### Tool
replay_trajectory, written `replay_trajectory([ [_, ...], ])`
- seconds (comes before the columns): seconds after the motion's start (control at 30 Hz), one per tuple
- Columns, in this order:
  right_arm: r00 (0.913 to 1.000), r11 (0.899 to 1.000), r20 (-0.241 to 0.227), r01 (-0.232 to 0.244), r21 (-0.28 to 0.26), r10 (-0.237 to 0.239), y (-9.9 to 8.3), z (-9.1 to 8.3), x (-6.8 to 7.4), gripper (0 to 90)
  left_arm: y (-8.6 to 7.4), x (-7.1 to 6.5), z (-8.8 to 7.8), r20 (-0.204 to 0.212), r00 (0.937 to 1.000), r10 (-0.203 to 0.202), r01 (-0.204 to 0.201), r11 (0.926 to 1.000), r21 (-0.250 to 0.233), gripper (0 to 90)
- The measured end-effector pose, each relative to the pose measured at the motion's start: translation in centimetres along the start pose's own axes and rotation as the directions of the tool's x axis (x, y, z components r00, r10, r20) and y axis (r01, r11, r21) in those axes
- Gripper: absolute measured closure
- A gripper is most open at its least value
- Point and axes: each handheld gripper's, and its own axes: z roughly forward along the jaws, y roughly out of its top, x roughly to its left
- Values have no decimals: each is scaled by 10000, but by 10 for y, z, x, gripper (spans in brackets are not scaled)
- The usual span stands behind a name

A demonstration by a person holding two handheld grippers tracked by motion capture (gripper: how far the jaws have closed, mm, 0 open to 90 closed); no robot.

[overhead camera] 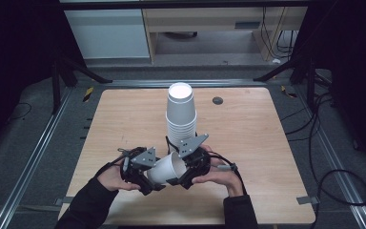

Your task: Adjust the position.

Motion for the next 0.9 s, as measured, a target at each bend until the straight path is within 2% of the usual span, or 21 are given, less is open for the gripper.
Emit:
replay_trajectory([
  [0.13,9999,10000,-77,89,-39,-89,2,3,1,84,0,0,0,23,10000,-27,27,10000,16,149],
  [0.27,9999,9999,-90,96,-120,-97,2,4,2,84,-1,1,-1,115,9999,-73,73,10000,-48,208],
  [0.57,9998,9998,-105,169,-126,-171,1,5,2,79,-1,0,0,65,10000,-32,31,9999,113,222],
  [0.9,9995,9988,176,263,-413,-256,1,2,4,55,-3,2,-3,61,10000,-47,48,10000,-71,223],
])
